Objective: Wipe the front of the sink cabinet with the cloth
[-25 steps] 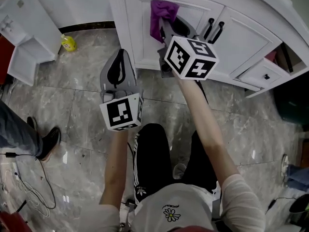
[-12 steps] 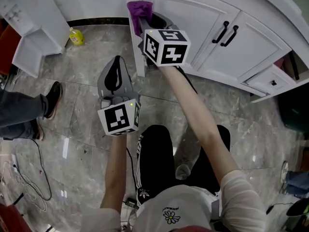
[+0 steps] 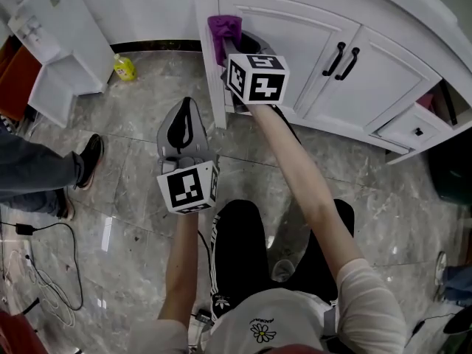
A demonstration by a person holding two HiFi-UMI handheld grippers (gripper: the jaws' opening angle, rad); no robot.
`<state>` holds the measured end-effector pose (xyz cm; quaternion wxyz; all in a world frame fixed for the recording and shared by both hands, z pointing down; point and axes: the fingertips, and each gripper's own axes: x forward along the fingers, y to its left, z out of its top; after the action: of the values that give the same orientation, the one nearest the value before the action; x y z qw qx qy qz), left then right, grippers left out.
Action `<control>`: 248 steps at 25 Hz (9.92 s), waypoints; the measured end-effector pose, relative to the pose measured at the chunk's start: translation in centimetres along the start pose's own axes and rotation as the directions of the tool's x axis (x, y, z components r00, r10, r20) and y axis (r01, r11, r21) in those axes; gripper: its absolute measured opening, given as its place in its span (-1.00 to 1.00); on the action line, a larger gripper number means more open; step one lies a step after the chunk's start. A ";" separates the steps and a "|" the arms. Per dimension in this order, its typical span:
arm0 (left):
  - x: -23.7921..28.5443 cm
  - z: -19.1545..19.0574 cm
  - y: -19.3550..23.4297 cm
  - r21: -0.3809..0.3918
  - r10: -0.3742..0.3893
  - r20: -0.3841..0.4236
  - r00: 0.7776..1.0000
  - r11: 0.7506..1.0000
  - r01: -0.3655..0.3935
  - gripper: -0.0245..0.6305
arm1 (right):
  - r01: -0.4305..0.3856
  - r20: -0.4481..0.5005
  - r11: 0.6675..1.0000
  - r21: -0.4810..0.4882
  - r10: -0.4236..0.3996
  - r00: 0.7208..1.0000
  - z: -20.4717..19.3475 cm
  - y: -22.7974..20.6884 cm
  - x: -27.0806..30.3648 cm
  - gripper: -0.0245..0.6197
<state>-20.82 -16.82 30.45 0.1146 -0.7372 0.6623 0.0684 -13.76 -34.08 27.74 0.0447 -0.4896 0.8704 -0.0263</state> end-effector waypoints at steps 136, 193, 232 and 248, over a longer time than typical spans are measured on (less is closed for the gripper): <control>-1.0 -9.2 -4.7 -0.007 -0.026 -0.053 0.998 1.000 0.026 -0.91 | 0.072 0.128 0.995 0.061 -0.080 0.989 -12.2 -5.4 -7.1 -0.77; 2.5 -15.1 -10.6 -0.036 -0.138 0.008 0.990 0.990 0.138 -0.91 | 0.478 0.258 0.860 -0.177 -0.428 0.866 -11.4 -21.5 -18.3 -0.76; 0.1 -17.9 -5.4 -0.036 -0.053 -0.025 0.998 0.998 0.052 -0.91 | 0.105 0.127 0.982 -0.157 -0.086 0.988 -20.3 -7.2 -4.8 -0.77; 0.2 -18.3 -9.4 -0.092 -0.084 -0.020 0.996 0.992 0.082 -0.91 | 0.358 0.200 0.915 -0.188 -0.322 0.926 -18.2 -18.5 -14.9 -0.77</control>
<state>-12.42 -20.83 48.79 0.0754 -0.7694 0.6287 0.0849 7.77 -30.96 48.32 0.0564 -0.6361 0.7625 0.1036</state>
